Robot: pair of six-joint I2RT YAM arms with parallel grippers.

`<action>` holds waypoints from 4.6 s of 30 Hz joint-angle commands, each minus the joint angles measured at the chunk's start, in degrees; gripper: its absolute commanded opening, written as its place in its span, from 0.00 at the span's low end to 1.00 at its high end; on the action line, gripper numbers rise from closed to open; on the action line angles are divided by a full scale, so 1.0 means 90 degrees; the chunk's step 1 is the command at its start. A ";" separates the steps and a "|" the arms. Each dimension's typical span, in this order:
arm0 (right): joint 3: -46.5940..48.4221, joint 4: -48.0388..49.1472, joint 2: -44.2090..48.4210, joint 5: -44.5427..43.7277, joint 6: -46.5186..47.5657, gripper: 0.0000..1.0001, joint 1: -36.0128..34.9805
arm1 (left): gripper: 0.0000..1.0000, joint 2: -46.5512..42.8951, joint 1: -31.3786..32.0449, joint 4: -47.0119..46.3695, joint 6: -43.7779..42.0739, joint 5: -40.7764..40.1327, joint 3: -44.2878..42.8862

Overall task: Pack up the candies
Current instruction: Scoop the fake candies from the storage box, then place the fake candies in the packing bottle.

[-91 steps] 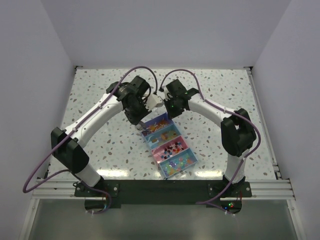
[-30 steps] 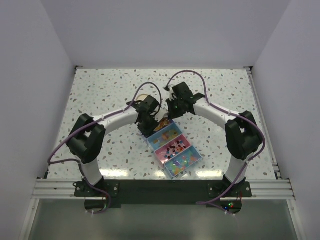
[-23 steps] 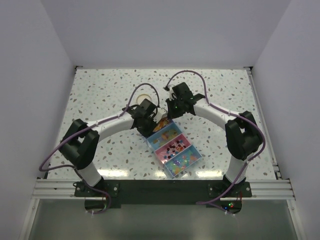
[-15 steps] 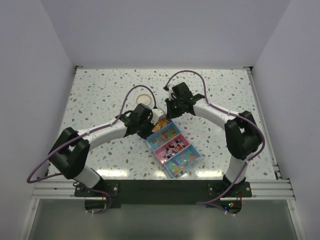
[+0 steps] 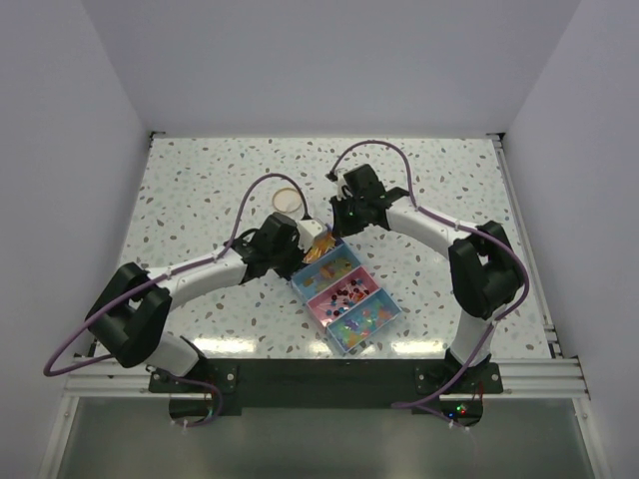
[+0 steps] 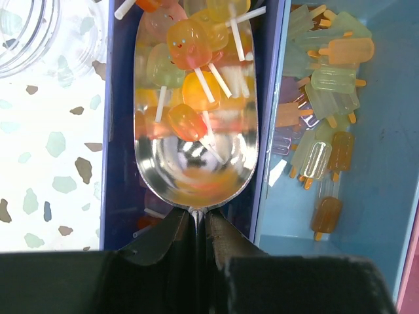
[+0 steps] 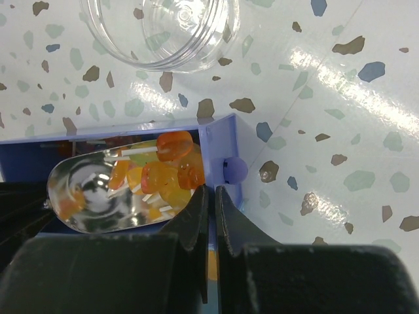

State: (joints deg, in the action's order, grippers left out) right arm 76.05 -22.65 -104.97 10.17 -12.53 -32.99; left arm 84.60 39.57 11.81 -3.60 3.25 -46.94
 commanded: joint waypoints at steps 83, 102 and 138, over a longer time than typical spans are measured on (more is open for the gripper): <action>0.0398 -0.1028 0.0686 -0.0525 0.0797 0.44 0.0004 | 0.00 -0.1274 0.0095 0.0065 -0.0880 -0.0058 0.0645; 0.0251 -0.0940 0.1135 -0.0525 0.0709 0.46 0.0023 | 0.00 -0.1900 -0.0110 -0.0775 -0.0616 0.0450 0.1133; -0.0422 -0.1594 0.3128 -0.1228 0.1119 0.54 0.0170 | 0.00 -0.0055 -0.1496 0.0923 -0.1729 0.0147 -0.1454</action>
State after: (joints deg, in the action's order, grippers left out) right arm 72.88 -36.58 -79.33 1.32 -3.81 -31.92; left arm 83.50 26.94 19.88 -16.47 5.96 -55.94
